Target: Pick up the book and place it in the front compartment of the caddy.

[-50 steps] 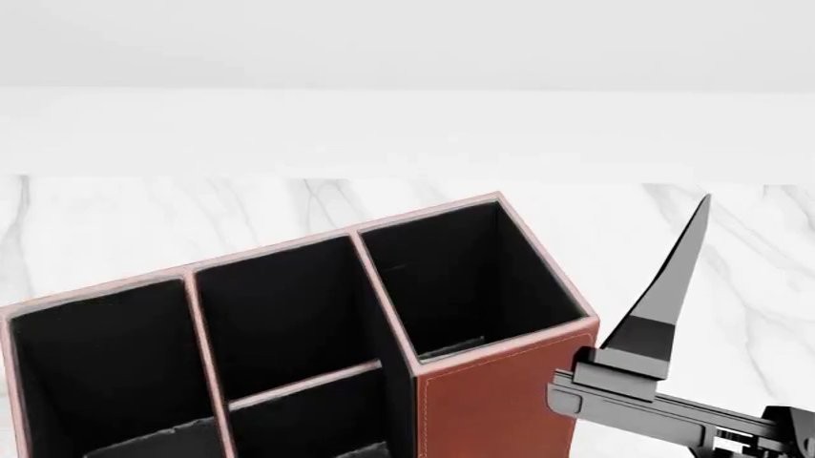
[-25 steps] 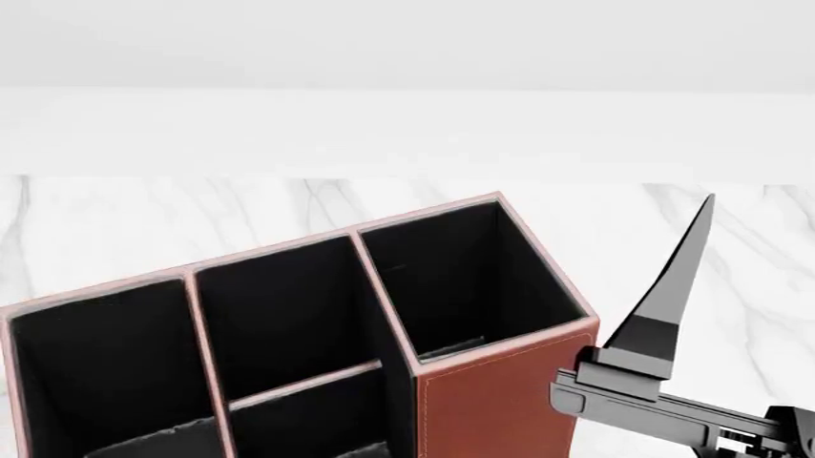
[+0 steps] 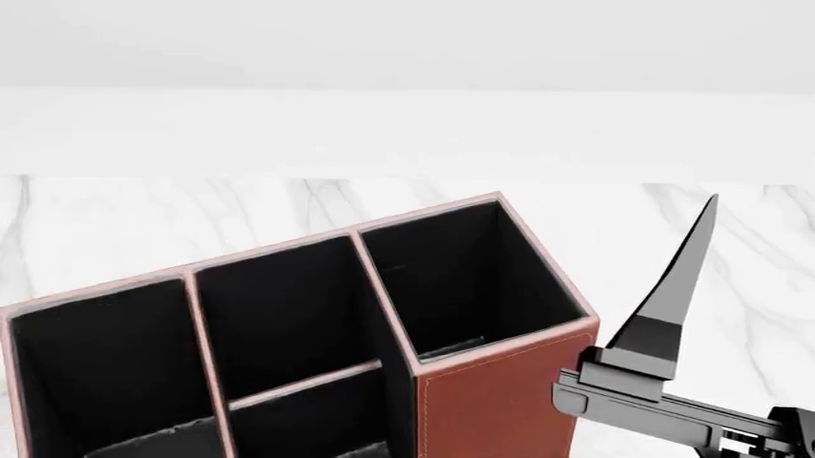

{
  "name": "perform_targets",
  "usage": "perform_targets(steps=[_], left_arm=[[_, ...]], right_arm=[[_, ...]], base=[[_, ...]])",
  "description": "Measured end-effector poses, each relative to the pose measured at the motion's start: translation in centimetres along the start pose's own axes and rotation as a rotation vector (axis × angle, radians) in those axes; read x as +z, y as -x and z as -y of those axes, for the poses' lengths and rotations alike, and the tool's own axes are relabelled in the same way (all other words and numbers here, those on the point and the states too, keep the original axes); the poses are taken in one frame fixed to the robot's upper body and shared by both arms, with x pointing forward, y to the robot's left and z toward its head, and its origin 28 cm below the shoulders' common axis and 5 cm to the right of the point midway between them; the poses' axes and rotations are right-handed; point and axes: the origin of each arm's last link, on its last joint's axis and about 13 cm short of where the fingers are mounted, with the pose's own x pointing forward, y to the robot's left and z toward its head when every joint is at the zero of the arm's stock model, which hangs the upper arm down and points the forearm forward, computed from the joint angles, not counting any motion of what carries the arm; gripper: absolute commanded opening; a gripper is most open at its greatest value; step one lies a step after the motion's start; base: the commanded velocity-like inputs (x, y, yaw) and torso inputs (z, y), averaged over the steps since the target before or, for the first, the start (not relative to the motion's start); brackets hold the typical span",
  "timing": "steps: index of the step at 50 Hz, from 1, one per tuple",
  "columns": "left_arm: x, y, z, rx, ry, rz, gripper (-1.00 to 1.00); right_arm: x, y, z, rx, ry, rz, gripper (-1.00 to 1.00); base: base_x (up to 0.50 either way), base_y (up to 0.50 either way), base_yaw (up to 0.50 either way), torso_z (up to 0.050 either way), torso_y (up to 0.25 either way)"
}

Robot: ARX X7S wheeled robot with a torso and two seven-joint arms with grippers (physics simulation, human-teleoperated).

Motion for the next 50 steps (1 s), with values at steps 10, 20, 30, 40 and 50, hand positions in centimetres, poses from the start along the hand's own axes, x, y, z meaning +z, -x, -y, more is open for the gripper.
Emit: perform_targets(steps=[10,20,30,40,50], left_arm=[[1.9,3.5,-0.9,0.019,-0.038,0.044,-1.0],[3.9,6.7,-1.8,0.039,-0.074,0.082,-1.0],[5.8,9.4,-2.8,0.082,-0.103,0.121,-1.0],[7.8,11.9,-4.1,0.155,-0.131,0.147,-1.0],[9.6,14.2,-5.6,0.218,-0.162,0.137,-1.0]], right_arm=[[0.0,0.0,0.0,0.002,0.001,0.0,1.0],[0.0,0.0,-0.1,0.005,0.002,-0.001,1.0],[0.0,0.0,-0.1,0.004,0.002,0.001,1.0],[0.1,0.0,-0.1,0.005,0.001,0.001,1.0],[0.1,0.0,-0.1,0.005,-0.001,0.002,1.0]], base=[[0.0,0.0,0.0,0.0,0.0],[0.0,0.0,0.0,0.0,0.0],[0.0,0.0,0.0,0.0,0.0],[0.0,0.0,0.0,0.0,0.002],[0.0,0.0,0.0,0.0,0.001]])
